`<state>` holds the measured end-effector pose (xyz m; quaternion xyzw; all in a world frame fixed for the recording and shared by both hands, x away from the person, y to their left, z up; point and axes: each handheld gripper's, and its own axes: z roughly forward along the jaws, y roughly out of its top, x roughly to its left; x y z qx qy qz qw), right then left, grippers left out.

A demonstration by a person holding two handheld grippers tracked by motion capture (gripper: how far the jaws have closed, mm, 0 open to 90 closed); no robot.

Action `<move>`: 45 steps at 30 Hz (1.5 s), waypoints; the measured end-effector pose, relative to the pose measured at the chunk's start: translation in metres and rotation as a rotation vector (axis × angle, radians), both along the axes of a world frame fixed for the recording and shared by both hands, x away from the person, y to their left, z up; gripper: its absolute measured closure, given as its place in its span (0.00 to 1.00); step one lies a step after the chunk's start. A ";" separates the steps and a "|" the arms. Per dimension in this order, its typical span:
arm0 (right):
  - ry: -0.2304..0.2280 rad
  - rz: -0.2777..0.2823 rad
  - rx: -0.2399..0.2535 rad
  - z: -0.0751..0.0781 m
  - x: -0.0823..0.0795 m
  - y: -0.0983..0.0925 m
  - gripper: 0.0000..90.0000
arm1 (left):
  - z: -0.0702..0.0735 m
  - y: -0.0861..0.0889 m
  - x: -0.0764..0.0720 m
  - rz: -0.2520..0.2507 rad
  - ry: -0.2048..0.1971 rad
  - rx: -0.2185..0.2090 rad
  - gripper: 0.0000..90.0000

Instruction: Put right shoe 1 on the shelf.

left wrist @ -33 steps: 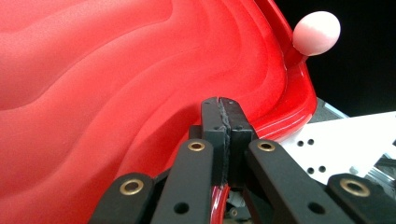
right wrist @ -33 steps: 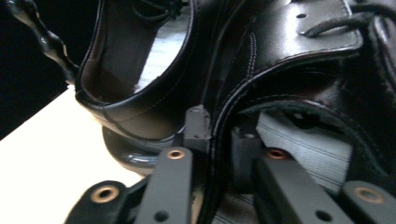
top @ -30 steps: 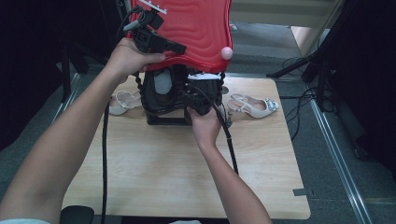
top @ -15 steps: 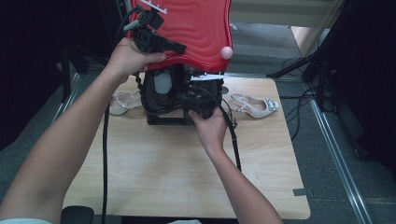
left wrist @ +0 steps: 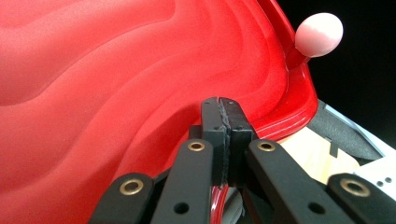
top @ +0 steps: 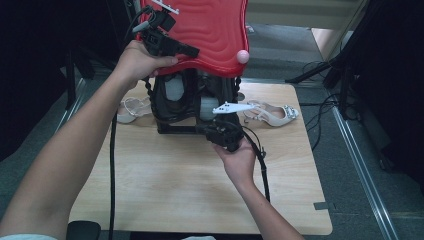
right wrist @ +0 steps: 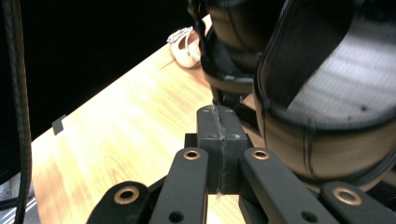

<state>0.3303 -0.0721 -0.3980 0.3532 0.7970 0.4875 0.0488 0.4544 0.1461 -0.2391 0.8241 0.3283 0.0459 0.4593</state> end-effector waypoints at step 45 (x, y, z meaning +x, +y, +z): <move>-0.068 -0.191 -0.040 -0.019 0.045 -0.011 1.00 | -0.001 0.002 -0.001 -0.011 -0.015 -0.007 1.00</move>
